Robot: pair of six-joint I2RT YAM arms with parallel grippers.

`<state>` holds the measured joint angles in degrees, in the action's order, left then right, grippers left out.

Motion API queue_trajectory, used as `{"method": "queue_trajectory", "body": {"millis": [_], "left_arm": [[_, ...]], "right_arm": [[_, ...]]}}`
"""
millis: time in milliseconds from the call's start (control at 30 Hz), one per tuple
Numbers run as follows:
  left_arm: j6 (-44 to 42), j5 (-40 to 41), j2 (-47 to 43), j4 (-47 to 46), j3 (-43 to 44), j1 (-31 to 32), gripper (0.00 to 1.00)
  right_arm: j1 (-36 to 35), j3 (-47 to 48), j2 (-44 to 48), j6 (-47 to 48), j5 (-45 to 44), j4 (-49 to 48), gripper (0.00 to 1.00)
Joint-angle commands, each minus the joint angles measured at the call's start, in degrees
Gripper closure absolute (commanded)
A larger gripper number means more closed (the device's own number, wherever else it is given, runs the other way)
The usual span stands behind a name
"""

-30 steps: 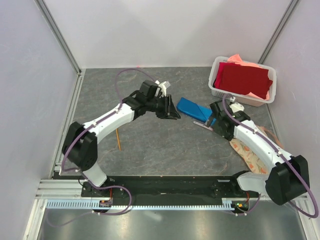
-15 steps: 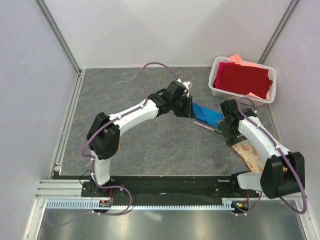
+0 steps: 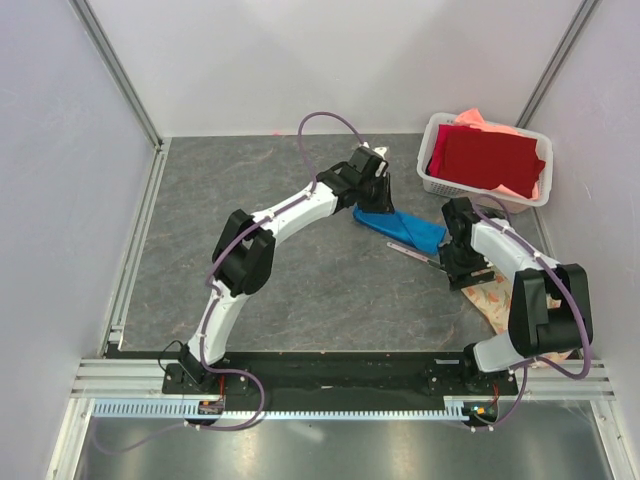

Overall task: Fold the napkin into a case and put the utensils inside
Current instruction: Insert the knife into the folded napkin.

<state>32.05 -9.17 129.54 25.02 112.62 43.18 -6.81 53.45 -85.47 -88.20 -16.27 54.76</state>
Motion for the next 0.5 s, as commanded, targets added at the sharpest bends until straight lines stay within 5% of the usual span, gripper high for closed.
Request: {"method": "queue_trajectory", "body": {"millis": [0, 467], "left_arm": [[-1.47, -0.41, 2.47, -1.02, 5.32, -2.13, 0.71], [0.9, -4.37, 8.54, -2.34, 6.39, -5.12, 0.75]], "right_arm": [[0.92, 3.5, -2.85, -1.88, 0.01, -0.97, 0.19], [2.06, 6.32, -9.8, -4.17, 1.16, -2.29, 0.29]]}}
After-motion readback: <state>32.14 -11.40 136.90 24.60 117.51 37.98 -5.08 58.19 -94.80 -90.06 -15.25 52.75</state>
